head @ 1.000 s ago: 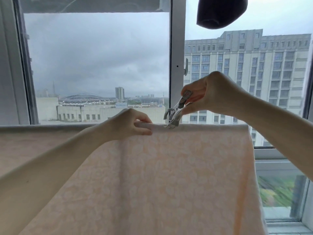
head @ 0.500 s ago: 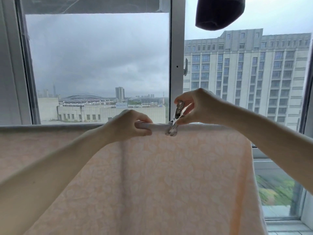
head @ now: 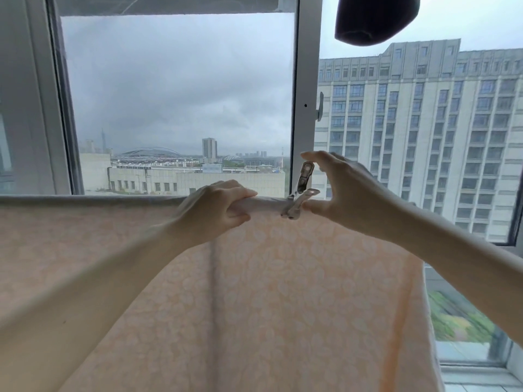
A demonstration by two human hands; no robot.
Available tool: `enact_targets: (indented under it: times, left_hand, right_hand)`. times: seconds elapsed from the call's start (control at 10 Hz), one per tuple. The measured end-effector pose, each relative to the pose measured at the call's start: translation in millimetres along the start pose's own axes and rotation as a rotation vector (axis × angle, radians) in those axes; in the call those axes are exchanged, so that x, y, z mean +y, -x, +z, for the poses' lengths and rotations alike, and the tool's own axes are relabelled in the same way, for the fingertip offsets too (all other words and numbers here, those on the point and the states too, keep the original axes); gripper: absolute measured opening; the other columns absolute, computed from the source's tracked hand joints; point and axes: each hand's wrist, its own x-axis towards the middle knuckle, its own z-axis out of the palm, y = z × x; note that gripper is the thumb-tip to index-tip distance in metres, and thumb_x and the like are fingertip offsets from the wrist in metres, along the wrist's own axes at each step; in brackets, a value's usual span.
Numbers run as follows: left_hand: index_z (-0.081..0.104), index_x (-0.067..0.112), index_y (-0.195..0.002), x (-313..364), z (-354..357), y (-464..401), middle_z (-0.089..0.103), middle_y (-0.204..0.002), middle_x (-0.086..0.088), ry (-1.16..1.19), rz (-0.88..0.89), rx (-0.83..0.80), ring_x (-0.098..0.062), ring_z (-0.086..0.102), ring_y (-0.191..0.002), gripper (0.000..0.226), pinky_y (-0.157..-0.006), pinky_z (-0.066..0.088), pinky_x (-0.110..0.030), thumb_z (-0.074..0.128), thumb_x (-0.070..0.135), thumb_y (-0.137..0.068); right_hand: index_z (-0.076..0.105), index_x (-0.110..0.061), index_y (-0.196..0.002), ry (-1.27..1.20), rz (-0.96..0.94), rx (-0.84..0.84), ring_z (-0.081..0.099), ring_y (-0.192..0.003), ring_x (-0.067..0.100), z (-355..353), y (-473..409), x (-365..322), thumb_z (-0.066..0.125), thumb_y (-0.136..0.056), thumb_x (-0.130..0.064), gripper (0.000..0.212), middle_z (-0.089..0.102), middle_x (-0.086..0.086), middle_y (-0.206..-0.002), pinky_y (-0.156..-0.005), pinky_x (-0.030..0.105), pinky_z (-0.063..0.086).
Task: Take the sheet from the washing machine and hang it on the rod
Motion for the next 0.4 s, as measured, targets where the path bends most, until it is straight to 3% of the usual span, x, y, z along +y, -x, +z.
enact_targets:
  times: [0.1,0.2,0.3,0.4]
  left_hand:
    - [0.064,0.019,-0.122,-4,-10,12,0.065,-0.112,0.007,0.0,0.0,0.035,-0.014,0.061,-0.101,0.04,-0.087,0.052,-0.041,0.072,0.023,-0.082]
    - [0.065,0.017,-0.12,-12,-28,26,0.066,-0.113,0.005,-0.001,-0.009,0.052,-0.015,0.06,-0.105,0.037,-0.09,0.051,-0.042,0.07,0.02,-0.084]
    - [0.065,0.018,-0.119,-30,-48,48,0.066,-0.112,0.005,0.023,-0.026,0.083,-0.015,0.059,-0.106,0.034,-0.09,0.05,-0.04,0.068,0.021,-0.085]
    - [0.063,0.02,-0.121,-53,-66,76,0.066,-0.108,0.007,0.036,-0.046,0.066,-0.012,0.057,-0.104,0.033,-0.089,0.049,-0.036,0.064,0.021,-0.088]
  right_hand:
    - [0.032,-0.019,-0.146,0.029,-0.049,0.083,0.045,-0.128,0.017,1,7,-16,0.067,-0.087,-0.03,0.07,0.043,-0.001,-0.146,-0.099,0.022,0.029]
    - [0.039,-0.021,-0.141,0.014,-0.087,0.078,0.056,-0.111,0.011,5,12,-40,0.063,-0.09,-0.031,0.058,0.052,-0.005,-0.138,-0.092,0.022,0.037]
    - [0.043,-0.023,-0.139,-0.004,-0.082,0.06,0.053,-0.095,0.001,19,14,-68,0.061,-0.09,-0.034,0.054,0.055,-0.008,-0.134,-0.091,0.023,0.045]
    - [0.047,-0.023,-0.136,-0.017,-0.043,0.041,0.055,-0.099,0.002,40,13,-100,0.062,-0.09,-0.033,0.049,0.057,-0.011,-0.131,-0.09,0.02,0.038]
